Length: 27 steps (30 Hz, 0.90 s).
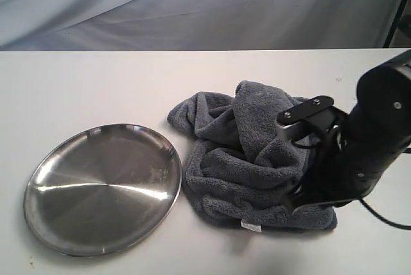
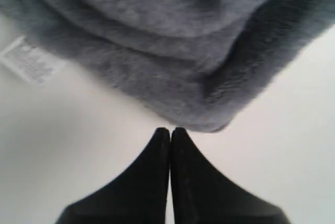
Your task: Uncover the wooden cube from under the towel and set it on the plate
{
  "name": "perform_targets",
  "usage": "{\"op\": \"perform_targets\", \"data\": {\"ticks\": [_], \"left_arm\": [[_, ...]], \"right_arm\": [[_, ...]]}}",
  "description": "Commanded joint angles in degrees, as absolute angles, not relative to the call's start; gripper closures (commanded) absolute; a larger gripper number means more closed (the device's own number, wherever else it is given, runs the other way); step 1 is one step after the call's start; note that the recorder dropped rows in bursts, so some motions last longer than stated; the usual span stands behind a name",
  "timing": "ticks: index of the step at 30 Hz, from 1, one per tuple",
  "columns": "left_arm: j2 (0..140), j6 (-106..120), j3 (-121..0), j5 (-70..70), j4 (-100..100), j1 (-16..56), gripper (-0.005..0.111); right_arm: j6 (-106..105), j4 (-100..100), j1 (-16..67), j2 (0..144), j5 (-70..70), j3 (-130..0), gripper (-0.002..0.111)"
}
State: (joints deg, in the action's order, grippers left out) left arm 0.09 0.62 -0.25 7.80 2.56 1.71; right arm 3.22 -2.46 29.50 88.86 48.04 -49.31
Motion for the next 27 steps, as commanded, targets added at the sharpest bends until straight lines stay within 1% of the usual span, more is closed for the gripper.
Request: {"op": "perform_targets", "data": {"ticks": [1, 6, 11, 21, 27], "left_arm": [[0.0, 0.5, 0.0, 7.8, 2.5, 1.6, 0.105], [0.0, 0.5, 0.0, 7.8, 2.5, 1.6, 0.105], [0.0, 0.5, 0.0, 7.8, 2.5, 1.6, 0.105], [0.0, 0.7, 0.0, 7.8, 2.5, 1.6, 0.105], [0.0, 0.7, 0.0, 7.8, 2.5, 1.6, 0.105]], "right_arm": [[3.5, -5.6, 23.1, 88.2, 43.5, -48.8, 0.108], [3.5, -6.0, 16.2, 88.4, 36.9, -48.8, 0.108], [3.5, -5.5, 12.7, 89.1, 34.0, -51.3, 0.108], [2.8, -2.8, 12.6, 102.7, 42.3, -73.3, 0.108], [2.6, 0.0, 12.9, 109.0, 46.4, -84.1, 0.108]]}}
